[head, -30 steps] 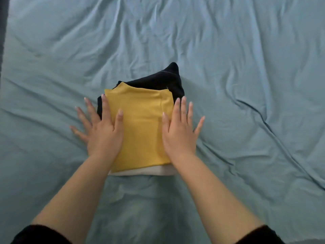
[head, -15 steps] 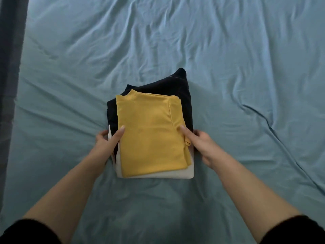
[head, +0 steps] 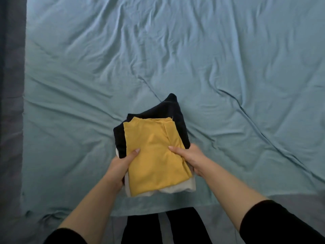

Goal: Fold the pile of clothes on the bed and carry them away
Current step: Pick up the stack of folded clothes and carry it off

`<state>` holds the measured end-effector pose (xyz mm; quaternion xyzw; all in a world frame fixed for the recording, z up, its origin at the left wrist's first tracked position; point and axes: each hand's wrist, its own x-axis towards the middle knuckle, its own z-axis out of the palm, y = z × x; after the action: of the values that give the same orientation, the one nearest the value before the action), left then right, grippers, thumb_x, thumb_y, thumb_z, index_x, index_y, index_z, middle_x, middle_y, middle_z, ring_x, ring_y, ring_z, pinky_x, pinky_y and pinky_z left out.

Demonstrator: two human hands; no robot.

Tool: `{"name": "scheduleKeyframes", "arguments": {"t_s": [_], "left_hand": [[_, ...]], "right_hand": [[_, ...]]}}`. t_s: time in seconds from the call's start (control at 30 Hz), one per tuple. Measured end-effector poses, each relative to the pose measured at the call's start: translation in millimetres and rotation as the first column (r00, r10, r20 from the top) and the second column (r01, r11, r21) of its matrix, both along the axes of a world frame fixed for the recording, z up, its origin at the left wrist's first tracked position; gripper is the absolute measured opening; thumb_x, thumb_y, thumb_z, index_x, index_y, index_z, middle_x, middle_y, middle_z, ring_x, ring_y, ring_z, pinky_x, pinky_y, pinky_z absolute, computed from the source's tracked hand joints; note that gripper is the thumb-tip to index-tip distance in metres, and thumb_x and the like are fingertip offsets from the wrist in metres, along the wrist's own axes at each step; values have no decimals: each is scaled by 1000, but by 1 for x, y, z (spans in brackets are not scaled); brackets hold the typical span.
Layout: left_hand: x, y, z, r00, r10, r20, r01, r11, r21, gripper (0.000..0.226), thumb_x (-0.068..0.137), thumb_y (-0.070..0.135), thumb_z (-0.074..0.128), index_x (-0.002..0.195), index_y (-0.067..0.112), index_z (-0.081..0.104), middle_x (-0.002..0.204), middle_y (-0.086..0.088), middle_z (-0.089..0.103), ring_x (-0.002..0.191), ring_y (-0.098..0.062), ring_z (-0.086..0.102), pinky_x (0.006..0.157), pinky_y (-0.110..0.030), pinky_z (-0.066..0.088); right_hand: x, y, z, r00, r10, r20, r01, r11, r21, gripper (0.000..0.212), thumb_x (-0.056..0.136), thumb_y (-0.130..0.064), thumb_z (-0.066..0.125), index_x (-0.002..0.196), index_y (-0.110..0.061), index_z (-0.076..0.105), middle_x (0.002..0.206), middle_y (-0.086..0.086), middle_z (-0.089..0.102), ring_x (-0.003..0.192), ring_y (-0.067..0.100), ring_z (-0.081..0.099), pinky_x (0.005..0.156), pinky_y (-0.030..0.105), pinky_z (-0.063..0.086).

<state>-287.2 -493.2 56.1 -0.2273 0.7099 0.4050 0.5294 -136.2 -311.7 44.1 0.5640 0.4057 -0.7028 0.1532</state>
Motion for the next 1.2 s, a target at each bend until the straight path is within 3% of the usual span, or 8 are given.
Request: {"name": "scheduleKeyframes", "arguments": {"t_s": [0.13, 0.4, 0.57, 0.77, 0.87, 0.93, 1.03, 1.2], "left_hand": [[32, -14, 40, 998, -65, -3, 65, 998, 5, 62, 66, 49, 82, 116, 21, 58, 98, 2, 67, 89, -20, 64, 62, -29, 48], [76, 0, 150, 925, -372, -78, 380, 892, 246, 44, 71, 43, 80, 107, 26, 60, 98, 3, 72, 87, -17, 69, 62, -27, 52], [109, 32, 206, 780, -605, -160, 617, 701, 357, 42, 68, 46, 80, 102, 29, 62, 86, 7, 76, 75, -14, 73, 56, -24, 54], [215, 77, 258, 506, -832, -226, 830, 399, 389, 34, 70, 48, 78, 94, 29, 61, 72, 13, 74, 64, -10, 72, 47, -19, 51], [284, 95, 279, 373, -892, -257, 891, 267, 366, 45, 62, 51, 80, 98, 30, 62, 84, 5, 76, 75, -18, 73, 57, -27, 55], [332, 107, 288, 306, -919, -249, 914, 210, 347, 54, 59, 53, 81, 103, 27, 63, 96, -2, 75, 86, -25, 72, 72, -37, 56], [406, 122, 300, 218, -949, -229, 924, 126, 360, 67, 59, 55, 83, 113, 23, 64, 94, -1, 76, 84, -24, 73, 76, -38, 56], [514, 155, 306, 180, -959, -219, 925, 89, 370, 75, 58, 56, 84, 120, 22, 62, 97, -1, 76, 86, -24, 73, 78, -39, 57]], "right_hand": [[44, -26, 47, 994, -109, -4, 110, 994, 30, 45, 65, -38, 86, 99, -28, 58, 97, -9, 67, 89, 9, 64, 64, 21, 49], [138, -76, 175, 909, -407, -87, 416, 892, 179, 39, 67, -43, 83, 96, -34, 60, 91, -14, 70, 81, 4, 66, 54, 15, 50], [201, -109, 232, 767, -621, -159, 641, 734, 224, 36, 70, -44, 80, 98, -34, 60, 99, -9, 72, 88, 11, 69, 65, 22, 53], [308, -147, 277, 512, -833, -208, 854, 470, 221, 30, 75, -40, 77, 99, -30, 63, 87, -10, 75, 78, 9, 72, 59, 20, 53], [370, -162, 295, 372, -895, -246, 926, 337, 173, 27, 76, -38, 76, 96, -28, 62, 80, -11, 75, 73, 9, 72, 54, 19, 54], [413, -169, 302, 307, -916, -258, 949, 275, 155, 31, 74, -39, 77, 97, -27, 61, 81, -11, 75, 74, 8, 72, 58, 20, 54], [478, -170, 309, 236, -937, -256, 966, 198, 164, 46, 67, -42, 80, 106, -24, 62, 93, -3, 76, 89, 17, 71, 75, 31, 56], [577, -147, 315, 160, -945, -286, 975, 107, 193, 34, 75, -35, 76, 105, -27, 61, 99, -2, 73, 94, 19, 68, 70, 29, 53]]}}
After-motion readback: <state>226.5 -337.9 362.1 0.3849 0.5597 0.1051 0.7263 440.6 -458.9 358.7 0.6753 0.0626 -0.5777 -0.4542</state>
